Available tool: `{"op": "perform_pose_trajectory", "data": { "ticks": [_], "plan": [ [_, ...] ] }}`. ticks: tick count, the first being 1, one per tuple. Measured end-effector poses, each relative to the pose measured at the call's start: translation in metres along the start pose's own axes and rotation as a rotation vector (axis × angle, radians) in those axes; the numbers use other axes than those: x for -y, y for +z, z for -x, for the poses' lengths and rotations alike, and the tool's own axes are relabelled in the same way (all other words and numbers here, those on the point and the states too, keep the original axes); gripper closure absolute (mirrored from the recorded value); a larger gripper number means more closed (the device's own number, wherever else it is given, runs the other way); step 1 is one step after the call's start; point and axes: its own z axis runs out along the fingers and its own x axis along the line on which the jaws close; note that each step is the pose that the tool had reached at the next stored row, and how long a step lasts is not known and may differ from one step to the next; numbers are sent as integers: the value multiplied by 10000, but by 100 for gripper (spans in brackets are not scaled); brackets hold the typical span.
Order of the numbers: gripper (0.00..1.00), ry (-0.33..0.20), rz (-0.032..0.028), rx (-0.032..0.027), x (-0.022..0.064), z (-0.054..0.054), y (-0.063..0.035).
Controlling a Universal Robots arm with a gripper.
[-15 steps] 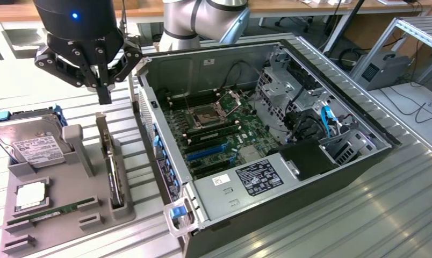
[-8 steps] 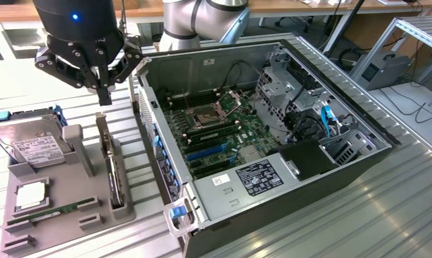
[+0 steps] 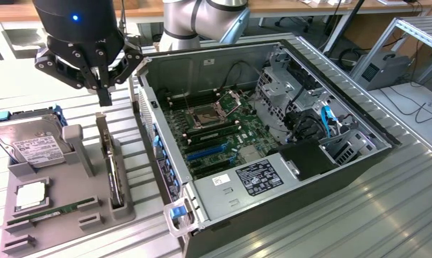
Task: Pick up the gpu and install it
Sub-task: 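Reach for the gpu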
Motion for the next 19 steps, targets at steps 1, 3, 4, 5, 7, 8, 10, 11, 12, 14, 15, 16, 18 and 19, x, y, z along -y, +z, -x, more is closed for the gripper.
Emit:
{"op": "perform_pose_trajectory", "data": {
  "ticks": [1,3,4,5,7,8,10,11,12,14,15,16,18,19],
  "plan": [
    [89,0,-1,0,2,0,0],
    [89,0,0,0,6,0,0],
    [89,0,0,0,9,1,0],
    [89,0,-1,-1,11,1,-1],
    [89,0,-1,-1,15,1,-1],
    [89,0,0,0,17,1,-1],
    [89,1,-1,-1,23,2,-1],
    [89,0,-1,0,25,2,-1],
    [89,0,0,0,26,2,-1],
    [89,1,0,0,31,2,-1],
    [89,0,0,0,34,3,-2],
    [89,0,0,-1,38,3,-2],
    [89,0,-1,0,42,3,-2],
    [89,0,0,0,45,3,-2]
  ]
}}
